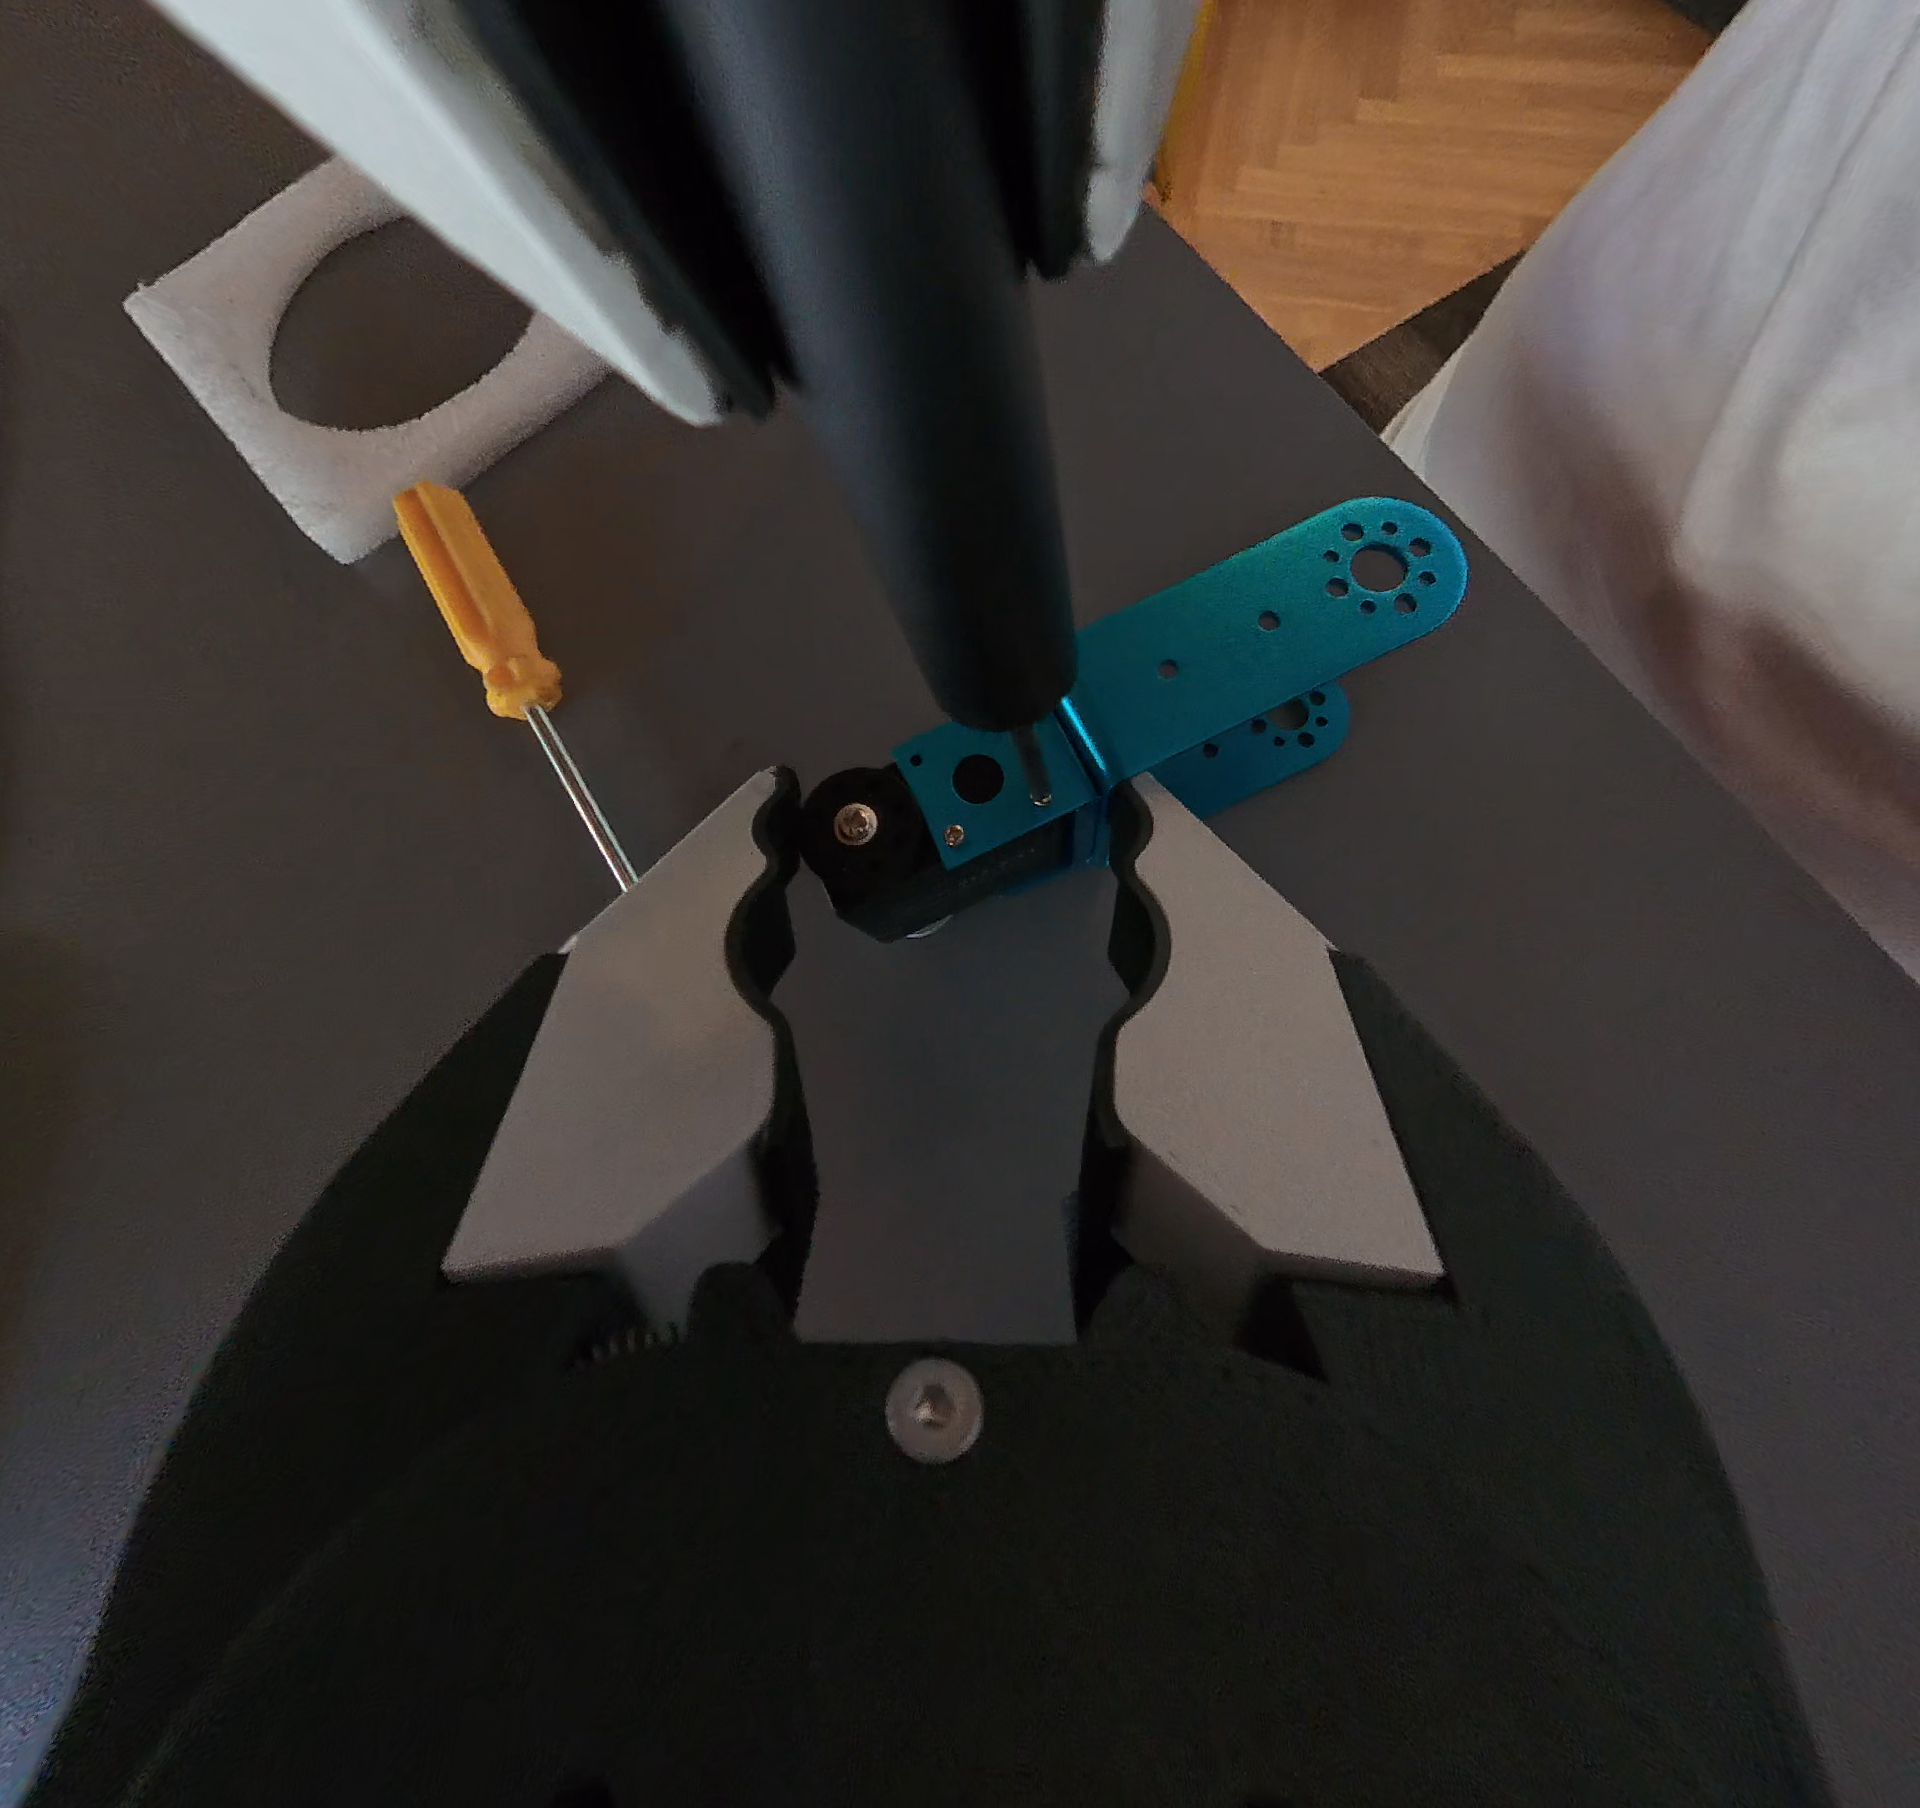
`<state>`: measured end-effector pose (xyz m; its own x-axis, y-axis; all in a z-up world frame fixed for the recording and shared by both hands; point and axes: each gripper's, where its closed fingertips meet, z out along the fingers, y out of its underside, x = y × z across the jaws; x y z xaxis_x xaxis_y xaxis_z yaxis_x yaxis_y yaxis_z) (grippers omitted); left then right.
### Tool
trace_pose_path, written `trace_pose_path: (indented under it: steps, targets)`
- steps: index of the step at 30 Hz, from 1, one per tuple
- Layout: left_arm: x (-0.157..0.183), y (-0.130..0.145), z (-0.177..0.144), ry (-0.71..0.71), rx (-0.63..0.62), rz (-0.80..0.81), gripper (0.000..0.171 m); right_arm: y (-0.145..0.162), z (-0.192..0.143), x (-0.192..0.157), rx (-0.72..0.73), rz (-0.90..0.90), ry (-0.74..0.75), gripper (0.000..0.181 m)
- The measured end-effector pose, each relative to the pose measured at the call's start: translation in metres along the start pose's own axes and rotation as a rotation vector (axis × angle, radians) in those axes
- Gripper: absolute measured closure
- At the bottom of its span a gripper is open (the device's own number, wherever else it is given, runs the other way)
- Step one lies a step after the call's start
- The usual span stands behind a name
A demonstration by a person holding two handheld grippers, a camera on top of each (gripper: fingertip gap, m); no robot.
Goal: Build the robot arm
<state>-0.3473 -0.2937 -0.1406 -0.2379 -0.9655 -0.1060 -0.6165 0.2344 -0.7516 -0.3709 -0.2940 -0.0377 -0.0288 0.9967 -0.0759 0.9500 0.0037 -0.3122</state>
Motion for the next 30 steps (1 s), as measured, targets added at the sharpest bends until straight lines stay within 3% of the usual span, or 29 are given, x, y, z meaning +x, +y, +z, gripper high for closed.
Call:
trace_pose_path:
  steps: [7,20,26,30]
  targets:
    - [-0.002,-0.002,0.002,-0.134,0.039,-0.191,0.112,0.005,-0.001,-0.003,0.019,0.096,0.043,0.162]
    - [-0.001,-0.004,0.004,-0.225,0.072,-0.324,0.112,0.008,-0.004,-0.011,0.021,-0.07,0.033,0.162]
    - [-0.003,-0.002,0.002,-0.275,0.071,-0.362,0.114,0.003,-0.022,-0.007,-0.004,-0.141,0.047,0.162]
    - [-0.006,0.001,-0.012,-0.355,0.118,-0.434,0.11,0.014,-0.044,-0.001,0.108,-0.12,0.058,0.162]
